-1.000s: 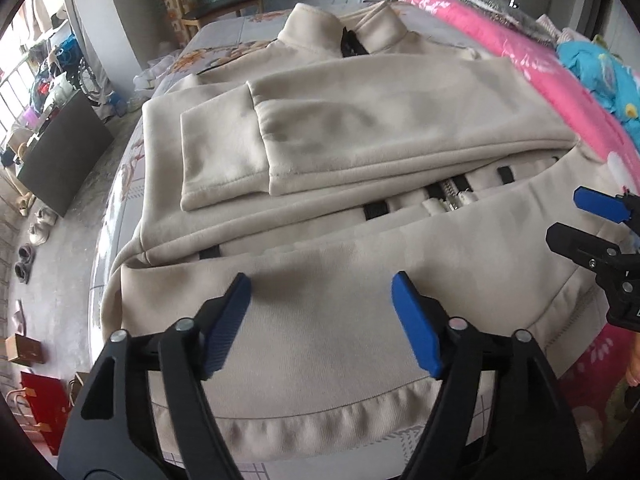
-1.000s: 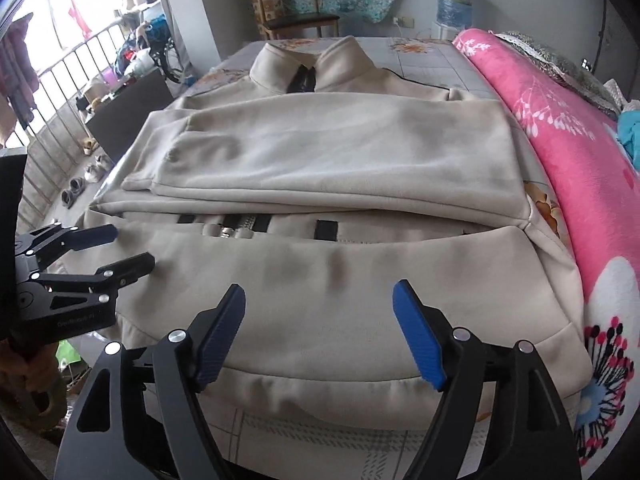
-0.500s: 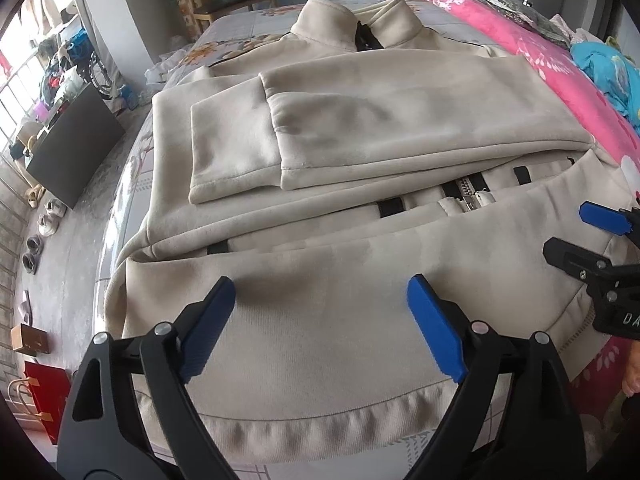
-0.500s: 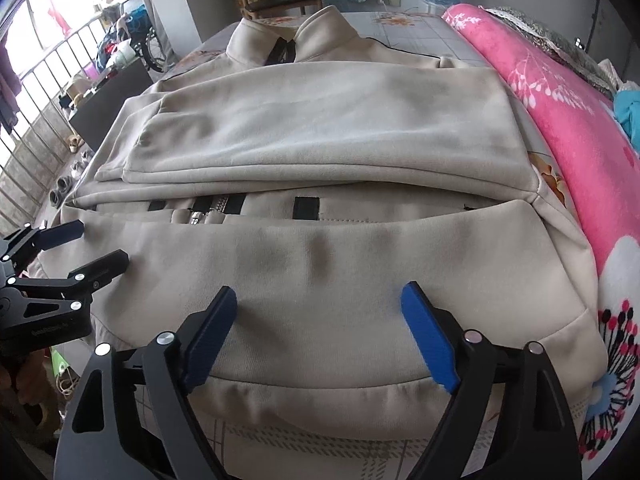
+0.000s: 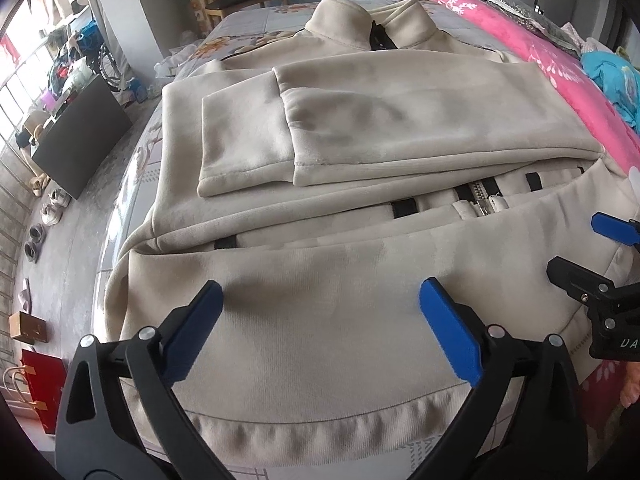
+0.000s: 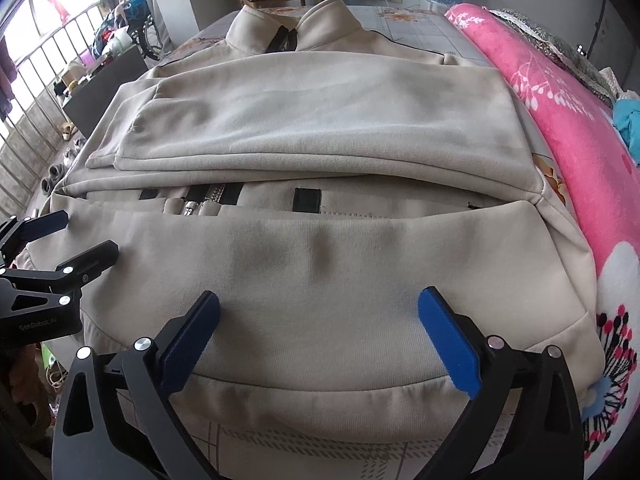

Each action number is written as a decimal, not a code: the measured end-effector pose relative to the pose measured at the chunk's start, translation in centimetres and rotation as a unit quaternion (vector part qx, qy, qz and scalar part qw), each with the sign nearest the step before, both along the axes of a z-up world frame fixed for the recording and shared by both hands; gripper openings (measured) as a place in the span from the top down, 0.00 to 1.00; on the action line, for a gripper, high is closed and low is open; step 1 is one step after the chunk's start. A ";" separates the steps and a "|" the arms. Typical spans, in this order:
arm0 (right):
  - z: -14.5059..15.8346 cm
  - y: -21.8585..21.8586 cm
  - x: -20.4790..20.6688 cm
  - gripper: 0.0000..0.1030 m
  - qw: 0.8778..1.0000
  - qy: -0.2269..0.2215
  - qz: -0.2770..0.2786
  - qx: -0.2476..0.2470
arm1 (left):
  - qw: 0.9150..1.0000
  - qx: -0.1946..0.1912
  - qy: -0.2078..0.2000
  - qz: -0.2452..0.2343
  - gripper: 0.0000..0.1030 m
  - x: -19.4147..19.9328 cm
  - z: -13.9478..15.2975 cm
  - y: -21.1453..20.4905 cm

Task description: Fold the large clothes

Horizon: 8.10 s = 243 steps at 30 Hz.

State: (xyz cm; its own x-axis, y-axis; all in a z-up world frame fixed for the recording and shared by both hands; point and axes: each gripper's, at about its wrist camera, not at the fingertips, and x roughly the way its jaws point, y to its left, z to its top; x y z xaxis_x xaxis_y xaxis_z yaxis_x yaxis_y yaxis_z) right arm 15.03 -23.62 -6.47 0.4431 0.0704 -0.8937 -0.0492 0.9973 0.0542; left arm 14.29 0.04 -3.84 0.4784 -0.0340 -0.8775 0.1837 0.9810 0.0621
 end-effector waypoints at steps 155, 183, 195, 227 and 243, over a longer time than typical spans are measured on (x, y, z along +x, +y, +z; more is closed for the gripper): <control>1.4 2.8 -1.0 0.23 0.995 0.021 0.061 0.076 | 0.969 -0.242 0.028 0.037 0.56 -1.7 -0.8 14.8; 1.3 2.7 -1.3 0.22 0.995 0.012 0.060 0.082 | 0.962 -0.268 0.036 0.044 0.78 0.6 -1.4 13.4; 5.0 -7.0 -5.4 0.27 0.992 -0.058 -0.047 0.103 | 0.999 0.025 -0.036 0.000 0.83 -1.1 -0.3 6.3; 1.9 -13.7 -0.1 0.44 0.991 -0.019 -0.103 0.085 | 0.998 0.051 -0.036 0.011 0.83 -1.0 -0.4 5.1; 1.8 -14.4 0.7 0.38 0.986 -0.015 -0.111 0.121 | 0.998 0.051 -0.036 0.011 0.83 -1.0 -0.3 5.0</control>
